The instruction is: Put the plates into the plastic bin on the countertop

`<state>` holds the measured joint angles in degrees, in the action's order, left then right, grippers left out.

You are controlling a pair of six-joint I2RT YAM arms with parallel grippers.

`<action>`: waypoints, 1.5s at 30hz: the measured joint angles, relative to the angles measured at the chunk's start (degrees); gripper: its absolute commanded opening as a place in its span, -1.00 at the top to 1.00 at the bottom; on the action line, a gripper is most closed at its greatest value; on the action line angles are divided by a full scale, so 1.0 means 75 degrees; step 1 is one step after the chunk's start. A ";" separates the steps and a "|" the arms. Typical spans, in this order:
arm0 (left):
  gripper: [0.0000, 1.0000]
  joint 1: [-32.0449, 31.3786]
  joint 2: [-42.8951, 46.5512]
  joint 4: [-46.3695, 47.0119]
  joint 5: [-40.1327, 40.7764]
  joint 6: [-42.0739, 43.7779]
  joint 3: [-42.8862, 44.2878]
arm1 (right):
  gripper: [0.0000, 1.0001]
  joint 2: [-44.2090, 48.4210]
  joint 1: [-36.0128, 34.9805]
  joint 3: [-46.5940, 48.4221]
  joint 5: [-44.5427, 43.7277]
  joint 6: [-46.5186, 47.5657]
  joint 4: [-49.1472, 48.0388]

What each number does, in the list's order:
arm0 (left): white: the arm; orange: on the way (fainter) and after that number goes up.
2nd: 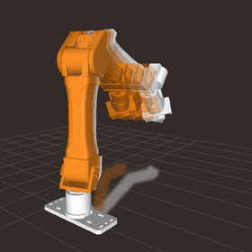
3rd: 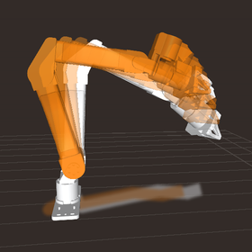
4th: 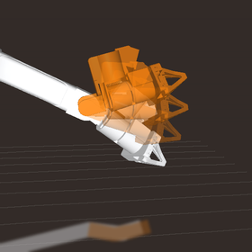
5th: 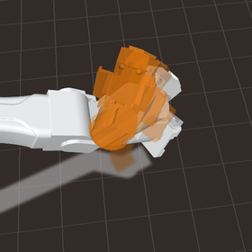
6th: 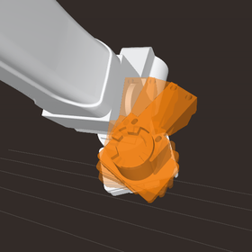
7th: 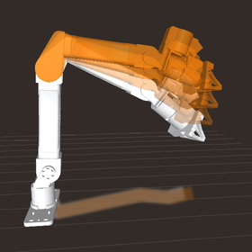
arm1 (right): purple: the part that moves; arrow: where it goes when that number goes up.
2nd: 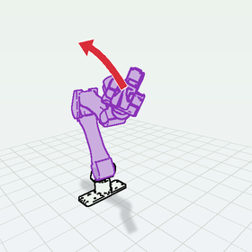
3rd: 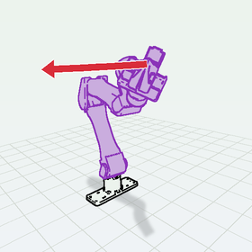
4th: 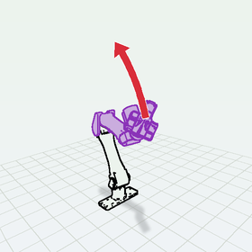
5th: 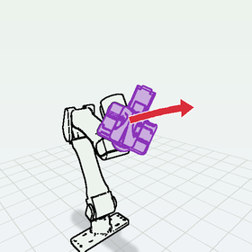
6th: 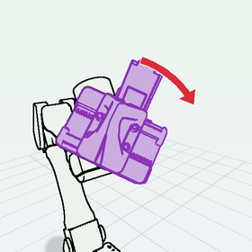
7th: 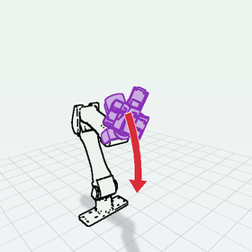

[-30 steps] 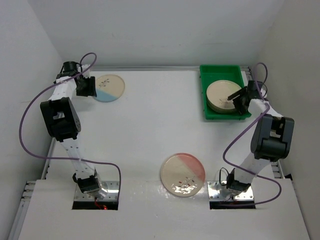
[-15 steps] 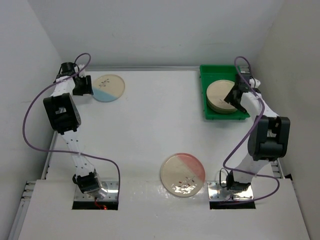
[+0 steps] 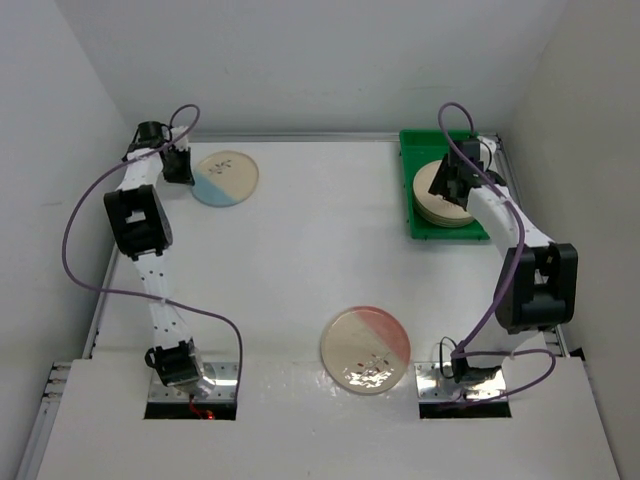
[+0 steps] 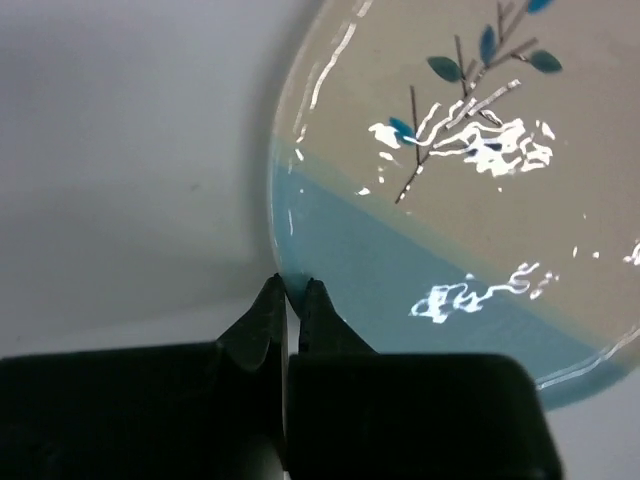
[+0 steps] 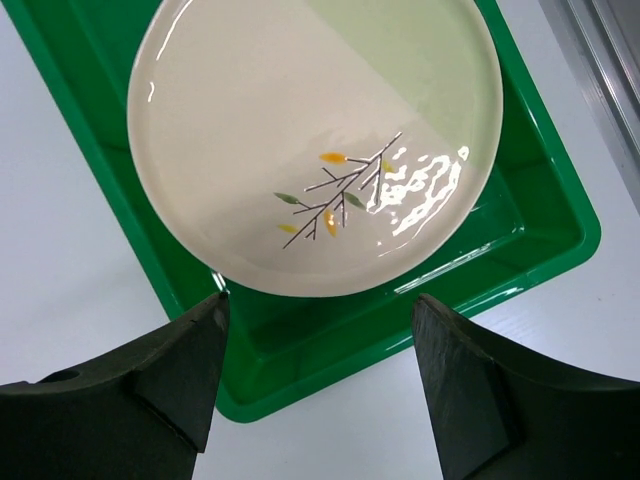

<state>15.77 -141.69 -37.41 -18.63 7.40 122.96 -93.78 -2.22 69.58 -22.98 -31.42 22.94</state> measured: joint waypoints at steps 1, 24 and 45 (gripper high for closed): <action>1.00 -0.0067 -0.0079 -0.0166 -0.0032 0.0259 0.0157 | -0.45 0.0023 -0.0032 0.0000 -0.0003 0.0026 -0.0020; 1.00 -0.2299 0.1160 -0.1343 0.0577 0.3582 -0.1644 | -0.58 -0.0187 -0.1536 0.0119 0.2451 0.1585 -0.0367; 1.00 -0.3442 0.3305 -0.1588 -0.1553 0.3998 -0.3281 | 0.22 -0.5013 -0.3107 0.2984 0.8224 0.0562 -0.1198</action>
<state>-10.04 -116.90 -49.32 -30.28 37.39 98.35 -131.37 -25.52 91.96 38.70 -27.20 13.96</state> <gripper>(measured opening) 0.002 0.577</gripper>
